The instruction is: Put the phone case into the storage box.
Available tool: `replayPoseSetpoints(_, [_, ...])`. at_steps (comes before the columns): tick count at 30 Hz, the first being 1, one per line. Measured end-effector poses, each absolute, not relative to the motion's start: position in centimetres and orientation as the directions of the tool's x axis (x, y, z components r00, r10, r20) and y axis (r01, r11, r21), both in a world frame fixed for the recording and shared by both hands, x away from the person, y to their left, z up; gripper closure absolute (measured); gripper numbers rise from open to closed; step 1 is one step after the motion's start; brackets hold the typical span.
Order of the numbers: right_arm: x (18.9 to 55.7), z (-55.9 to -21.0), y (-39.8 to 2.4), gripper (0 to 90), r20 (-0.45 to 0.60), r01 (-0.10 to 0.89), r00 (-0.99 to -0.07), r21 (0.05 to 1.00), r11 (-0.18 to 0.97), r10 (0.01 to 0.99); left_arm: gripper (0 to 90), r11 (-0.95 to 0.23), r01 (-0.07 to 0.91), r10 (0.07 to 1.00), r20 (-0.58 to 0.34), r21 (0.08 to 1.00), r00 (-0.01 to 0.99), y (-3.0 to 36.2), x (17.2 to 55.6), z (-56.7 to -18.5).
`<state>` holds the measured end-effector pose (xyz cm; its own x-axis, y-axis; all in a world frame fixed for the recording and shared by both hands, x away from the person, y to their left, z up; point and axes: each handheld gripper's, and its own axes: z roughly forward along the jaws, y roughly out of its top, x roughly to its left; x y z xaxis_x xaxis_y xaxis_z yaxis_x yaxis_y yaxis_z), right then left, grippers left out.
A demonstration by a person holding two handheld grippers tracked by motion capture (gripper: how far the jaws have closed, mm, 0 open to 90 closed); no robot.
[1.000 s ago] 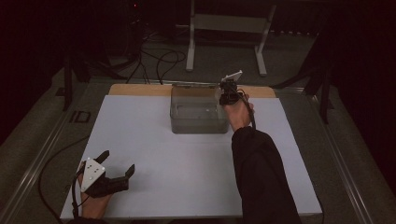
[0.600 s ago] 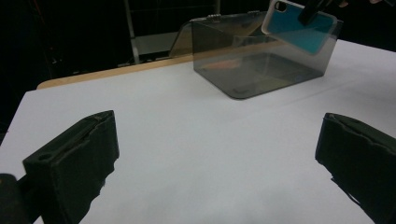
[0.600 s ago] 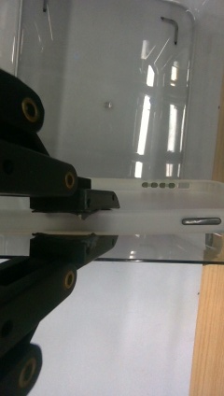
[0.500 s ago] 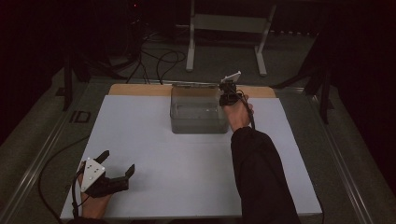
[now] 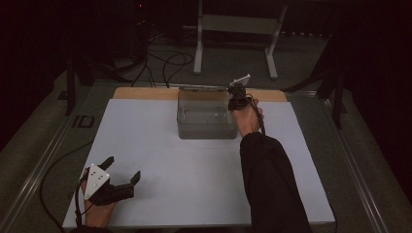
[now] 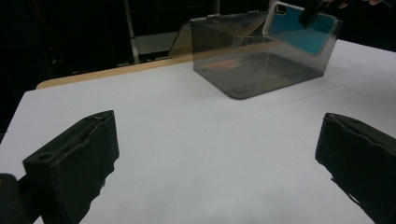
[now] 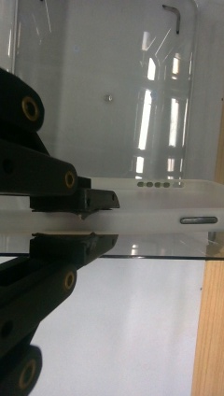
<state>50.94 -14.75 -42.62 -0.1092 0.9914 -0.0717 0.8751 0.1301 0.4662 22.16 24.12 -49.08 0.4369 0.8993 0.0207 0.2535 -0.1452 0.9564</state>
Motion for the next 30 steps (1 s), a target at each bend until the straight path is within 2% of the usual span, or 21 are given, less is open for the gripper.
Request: replayPoseSetpoints(30, [50.85, -42.89, -14.05, 80.7, -0.115, 0.869, -0.108, 0.472, 0.150, 0.987, 0.7, -0.148, 0.255, 0.898, 0.022, 0.955, 0.439, 24.11, 22.17, -49.09])
